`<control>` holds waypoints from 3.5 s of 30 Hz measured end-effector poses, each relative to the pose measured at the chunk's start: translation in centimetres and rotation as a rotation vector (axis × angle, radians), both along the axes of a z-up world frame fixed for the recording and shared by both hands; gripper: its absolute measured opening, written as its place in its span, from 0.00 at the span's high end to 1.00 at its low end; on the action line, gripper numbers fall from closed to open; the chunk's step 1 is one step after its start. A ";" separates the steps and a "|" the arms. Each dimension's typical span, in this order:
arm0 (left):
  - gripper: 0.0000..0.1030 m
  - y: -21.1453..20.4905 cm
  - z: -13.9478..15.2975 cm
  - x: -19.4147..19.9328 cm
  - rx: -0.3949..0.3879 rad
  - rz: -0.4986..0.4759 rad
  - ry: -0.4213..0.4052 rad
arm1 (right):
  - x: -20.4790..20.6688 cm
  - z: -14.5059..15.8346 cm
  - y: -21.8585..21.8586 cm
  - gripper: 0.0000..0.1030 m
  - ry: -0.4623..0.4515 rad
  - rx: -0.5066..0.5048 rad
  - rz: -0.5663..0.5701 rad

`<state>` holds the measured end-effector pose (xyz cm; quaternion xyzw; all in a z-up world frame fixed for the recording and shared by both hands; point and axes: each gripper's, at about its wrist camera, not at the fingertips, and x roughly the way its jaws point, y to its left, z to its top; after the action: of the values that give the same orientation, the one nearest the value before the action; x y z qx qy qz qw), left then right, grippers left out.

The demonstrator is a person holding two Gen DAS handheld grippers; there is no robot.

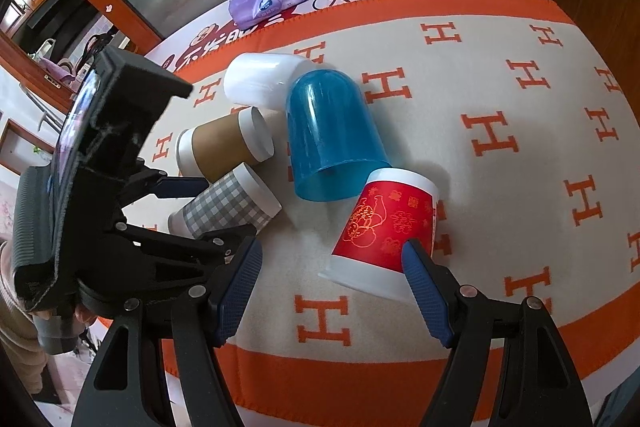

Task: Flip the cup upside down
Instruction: 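Move the left gripper to the gray plaid cup and close on it, then lift the plaid cup with the left gripper toward the right gripper, then close the right gripper on the plaid cup while the left gripper releases it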

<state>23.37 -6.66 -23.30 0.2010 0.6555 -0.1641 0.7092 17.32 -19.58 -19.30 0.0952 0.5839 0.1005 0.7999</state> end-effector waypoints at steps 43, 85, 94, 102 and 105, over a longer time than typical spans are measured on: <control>0.40 12.2 -0.2 -13.0 -0.278 0.776 0.046 | -5.8 -1.2 5.1 0.28 0.089 0.012 0.077; 0.39 17.4 7.5 -18.2 -0.157 0.699 -0.214 | -8.4 1.3 9.9 0.25 0.159 0.124 0.181; 0.39 21.0 5.7 -18.9 -0.145 0.771 -0.195 | -6.1 -3.0 12.3 0.20 0.290 0.222 0.157; 0.39 22.4 4.4 -19.4 -0.141 0.803 -0.180 | -4.2 -7.3 14.6 0.20 0.387 0.226 0.156; 0.39 22.4 4.0 -19.6 -0.140 0.807 -0.174 | -4.0 -8.4 15.2 0.20 0.410 0.227 0.160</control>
<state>3.77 15.78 -19.26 -0.1075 0.6065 0.1002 0.7814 13.29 -4.36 -27.70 0.1562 0.7247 0.2071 0.6384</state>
